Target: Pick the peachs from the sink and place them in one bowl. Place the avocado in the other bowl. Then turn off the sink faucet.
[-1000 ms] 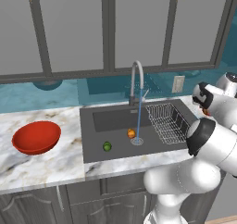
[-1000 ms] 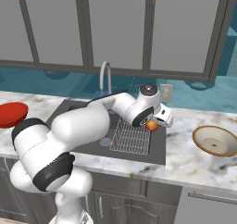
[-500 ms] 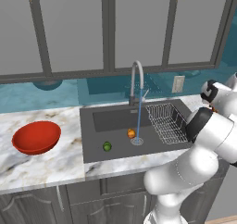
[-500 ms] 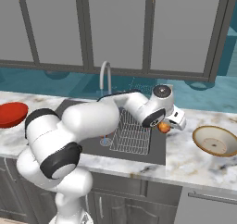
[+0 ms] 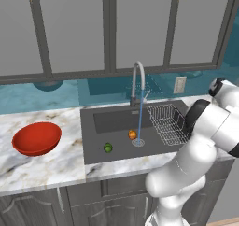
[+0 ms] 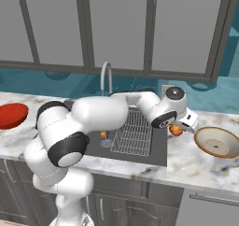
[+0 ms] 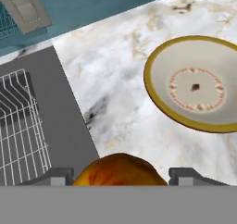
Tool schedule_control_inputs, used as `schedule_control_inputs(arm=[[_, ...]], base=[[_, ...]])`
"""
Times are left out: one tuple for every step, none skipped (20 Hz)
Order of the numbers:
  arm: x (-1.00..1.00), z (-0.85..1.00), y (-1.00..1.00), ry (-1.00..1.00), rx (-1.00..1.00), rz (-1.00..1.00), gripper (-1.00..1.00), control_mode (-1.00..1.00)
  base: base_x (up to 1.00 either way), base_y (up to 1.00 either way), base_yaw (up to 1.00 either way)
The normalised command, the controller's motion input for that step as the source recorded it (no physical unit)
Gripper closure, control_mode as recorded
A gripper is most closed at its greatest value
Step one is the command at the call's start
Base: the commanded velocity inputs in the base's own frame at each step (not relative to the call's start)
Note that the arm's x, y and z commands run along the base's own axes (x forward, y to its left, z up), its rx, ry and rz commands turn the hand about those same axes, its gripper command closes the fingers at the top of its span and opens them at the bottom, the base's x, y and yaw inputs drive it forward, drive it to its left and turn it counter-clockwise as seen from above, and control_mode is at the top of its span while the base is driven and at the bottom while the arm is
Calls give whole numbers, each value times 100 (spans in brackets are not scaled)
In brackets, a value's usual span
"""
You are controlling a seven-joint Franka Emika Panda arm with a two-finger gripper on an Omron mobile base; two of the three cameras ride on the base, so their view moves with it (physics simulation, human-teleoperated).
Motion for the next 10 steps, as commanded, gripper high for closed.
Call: schedule_control_inputs(arm=[[0,0,-41,0,0,0,100,-100],[0,0,-43,0,0,0,100,-100],[0,0,-45,0,0,0,100,-100],[0,0,-46,0,0,0,100,-100],[0,0,-49,0,0,0,100,-100],[0,0,-50,0,0,0,100,-100],[0,0,-46,0,0,0,100,-100],[0,0,-43,0,0,0,100,-100],[0,0,-44,0,0,0,100,-100],[0,0,-46,0,0,0,100,-100]], base=[[0,0,0],[0,0,0],[0,0,0],[0,0,0],[0,0,0],[0,0,0],[0,0,0],[0,0,0],[0,0,0],[0,0,0]])
